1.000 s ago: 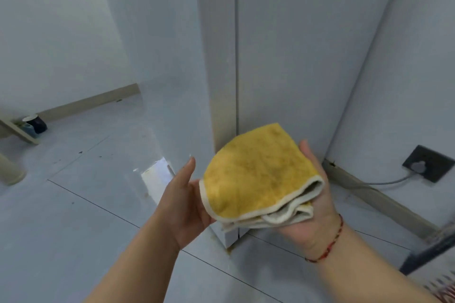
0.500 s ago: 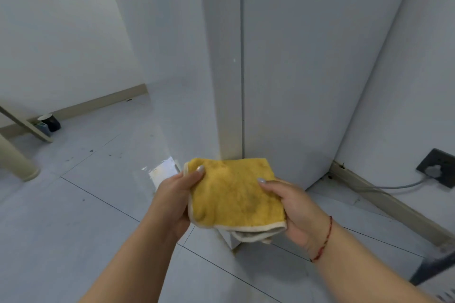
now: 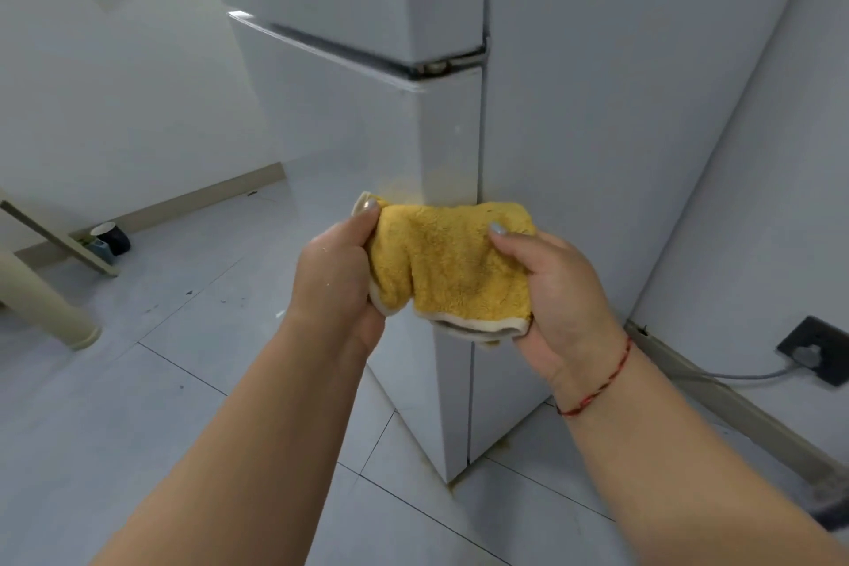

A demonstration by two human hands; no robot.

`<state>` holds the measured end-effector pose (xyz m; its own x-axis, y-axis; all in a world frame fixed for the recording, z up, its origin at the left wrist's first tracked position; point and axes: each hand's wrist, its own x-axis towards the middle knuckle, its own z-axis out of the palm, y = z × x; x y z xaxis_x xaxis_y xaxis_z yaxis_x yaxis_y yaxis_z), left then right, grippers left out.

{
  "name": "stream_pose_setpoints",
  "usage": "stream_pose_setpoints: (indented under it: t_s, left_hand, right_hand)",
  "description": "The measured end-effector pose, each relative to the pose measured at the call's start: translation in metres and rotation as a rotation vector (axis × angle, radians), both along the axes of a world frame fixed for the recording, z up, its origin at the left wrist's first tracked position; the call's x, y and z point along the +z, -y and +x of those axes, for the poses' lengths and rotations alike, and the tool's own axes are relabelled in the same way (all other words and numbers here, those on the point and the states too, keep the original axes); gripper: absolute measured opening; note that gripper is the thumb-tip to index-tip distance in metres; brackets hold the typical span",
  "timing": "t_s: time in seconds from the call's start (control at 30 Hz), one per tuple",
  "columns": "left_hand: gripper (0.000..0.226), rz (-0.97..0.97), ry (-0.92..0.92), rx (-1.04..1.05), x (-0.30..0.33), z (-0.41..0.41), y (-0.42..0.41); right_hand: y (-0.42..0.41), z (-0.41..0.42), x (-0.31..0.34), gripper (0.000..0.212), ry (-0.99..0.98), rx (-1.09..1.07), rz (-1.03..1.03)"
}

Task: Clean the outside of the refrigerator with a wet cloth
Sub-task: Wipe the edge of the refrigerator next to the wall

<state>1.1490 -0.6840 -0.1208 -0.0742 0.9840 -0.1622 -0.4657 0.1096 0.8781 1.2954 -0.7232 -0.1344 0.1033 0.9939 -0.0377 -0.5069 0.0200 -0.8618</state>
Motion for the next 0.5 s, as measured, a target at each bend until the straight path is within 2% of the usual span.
stream_pose_setpoints:
  t_s: [0.17, 0.37, 0.5]
  left_hand:
    - [0.019, -0.082, -0.037, 0.069, 0.052, 0.004, 0.0]
    - [0.023, -0.15, 0.095, -0.006, 0.111, -0.001, 0.002]
    - [0.022, -0.247, 0.056, -0.051, 0.147, -0.012, 0.011]
  right_hand:
    - [-0.001, 0.001, 0.058, 0.018, -0.031, 0.021, -0.054]
    - [0.008, 0.0, 0.128, 0.048, -0.059, 0.085, -0.098]
    - [0.021, -0.006, 0.166, 0.046, 0.018, 0.084, -0.173]
